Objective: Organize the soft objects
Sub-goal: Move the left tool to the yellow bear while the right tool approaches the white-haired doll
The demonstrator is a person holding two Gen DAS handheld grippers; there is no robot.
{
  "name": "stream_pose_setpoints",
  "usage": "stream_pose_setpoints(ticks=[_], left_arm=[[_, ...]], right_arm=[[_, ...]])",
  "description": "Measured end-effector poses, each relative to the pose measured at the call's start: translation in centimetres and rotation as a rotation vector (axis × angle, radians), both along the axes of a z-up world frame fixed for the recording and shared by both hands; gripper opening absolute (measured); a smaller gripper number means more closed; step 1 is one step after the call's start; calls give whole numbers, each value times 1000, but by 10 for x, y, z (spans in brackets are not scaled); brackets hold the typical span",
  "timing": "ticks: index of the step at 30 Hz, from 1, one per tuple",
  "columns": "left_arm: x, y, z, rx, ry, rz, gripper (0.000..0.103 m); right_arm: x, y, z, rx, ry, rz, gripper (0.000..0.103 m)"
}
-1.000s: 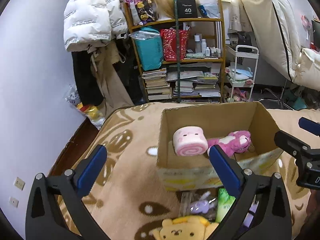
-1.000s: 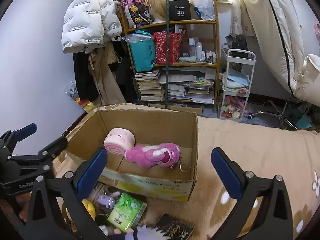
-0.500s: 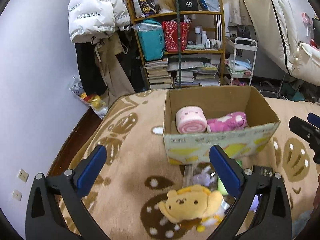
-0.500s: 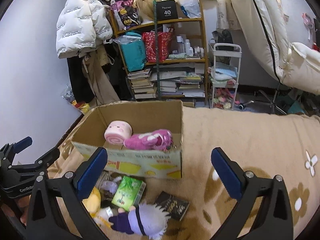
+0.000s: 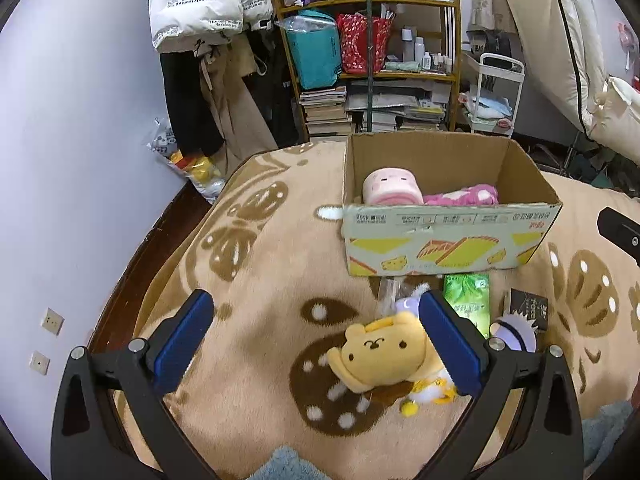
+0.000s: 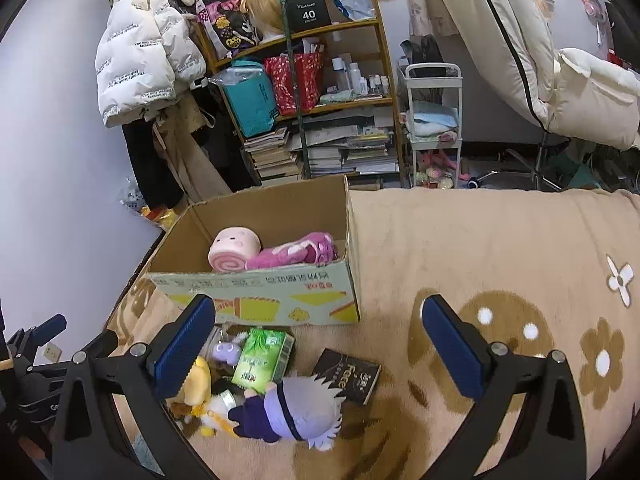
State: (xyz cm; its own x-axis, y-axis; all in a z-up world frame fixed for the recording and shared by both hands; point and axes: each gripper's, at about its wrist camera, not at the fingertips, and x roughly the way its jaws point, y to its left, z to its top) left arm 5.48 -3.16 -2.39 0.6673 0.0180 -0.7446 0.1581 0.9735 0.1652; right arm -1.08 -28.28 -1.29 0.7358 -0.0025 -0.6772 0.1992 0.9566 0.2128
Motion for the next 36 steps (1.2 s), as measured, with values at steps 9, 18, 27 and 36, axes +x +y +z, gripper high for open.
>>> stream_pose_setpoints(ticks=[9, 18, 27, 36], left_arm=[[-1, -3, -11, 26, 48, -11, 101], [8, -8, -30, 43, 115, -18, 101], [17, -12, -45, 40, 176, -22, 101], [25, -18, -63, 22, 242, -35, 101]], right_arm=[[3, 12, -11, -60, 71, 19, 103], [12, 19, -26, -89, 131, 34, 103], [24, 31, -43, -130, 193, 70, 103], [34, 38, -62, -138, 264, 87, 103]])
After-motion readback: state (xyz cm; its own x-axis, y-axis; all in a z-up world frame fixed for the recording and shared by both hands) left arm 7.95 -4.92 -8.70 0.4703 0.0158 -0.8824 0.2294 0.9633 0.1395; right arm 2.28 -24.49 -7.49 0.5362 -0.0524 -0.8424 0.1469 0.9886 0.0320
